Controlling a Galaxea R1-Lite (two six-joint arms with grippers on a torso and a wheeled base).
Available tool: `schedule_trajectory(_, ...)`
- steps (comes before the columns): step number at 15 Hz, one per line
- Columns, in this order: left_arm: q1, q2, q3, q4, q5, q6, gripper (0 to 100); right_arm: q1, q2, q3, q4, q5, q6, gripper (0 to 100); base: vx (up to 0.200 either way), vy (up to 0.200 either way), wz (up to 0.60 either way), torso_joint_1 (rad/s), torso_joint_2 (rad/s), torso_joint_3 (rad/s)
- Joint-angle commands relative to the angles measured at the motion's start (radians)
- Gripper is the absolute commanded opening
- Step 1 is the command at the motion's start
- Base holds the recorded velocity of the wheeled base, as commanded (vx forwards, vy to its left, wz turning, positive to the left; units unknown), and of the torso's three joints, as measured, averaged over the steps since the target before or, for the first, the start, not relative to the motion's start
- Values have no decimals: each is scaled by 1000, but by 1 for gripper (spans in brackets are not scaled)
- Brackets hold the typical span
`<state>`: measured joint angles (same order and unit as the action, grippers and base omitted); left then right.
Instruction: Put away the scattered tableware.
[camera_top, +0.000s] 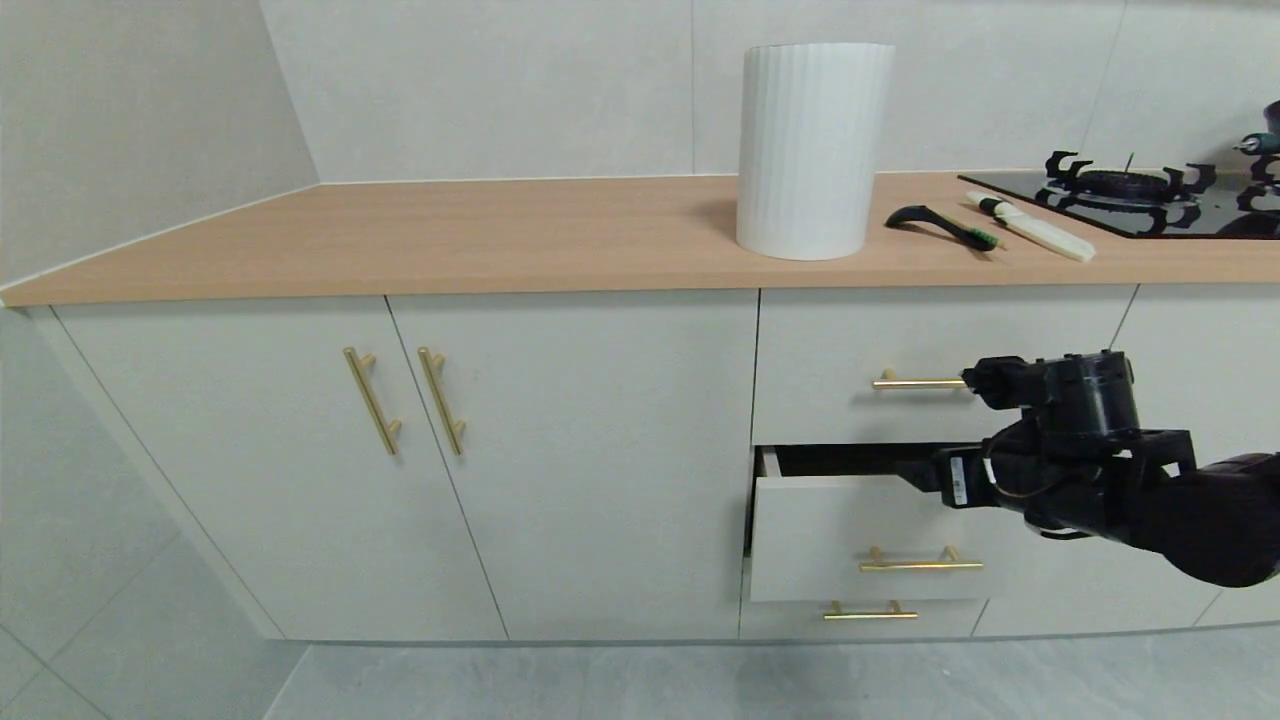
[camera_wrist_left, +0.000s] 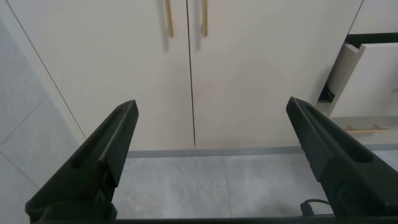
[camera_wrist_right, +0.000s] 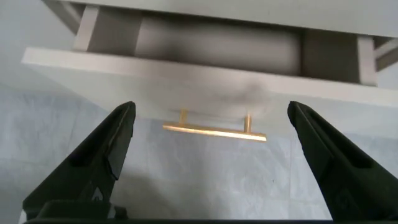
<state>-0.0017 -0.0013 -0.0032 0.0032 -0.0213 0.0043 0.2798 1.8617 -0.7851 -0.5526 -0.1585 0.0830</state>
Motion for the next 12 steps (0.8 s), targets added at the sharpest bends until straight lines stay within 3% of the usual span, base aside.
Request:
schedule_trajectory(1,0,1,0,0,0,0,100,-16,171,0,-155,-30,4,100,0,0,0,0,0,0)
schedule_trajectory(8,0,1,0,0,0,0,100,-62,317,-42,-313,-56,6,100,0,0,0,0,0,0)
schedule_trajectory(12,0,1,0,0,0,0,100,-62,347,-60,-325,-70,6,100,0,0,0,0,0,0)
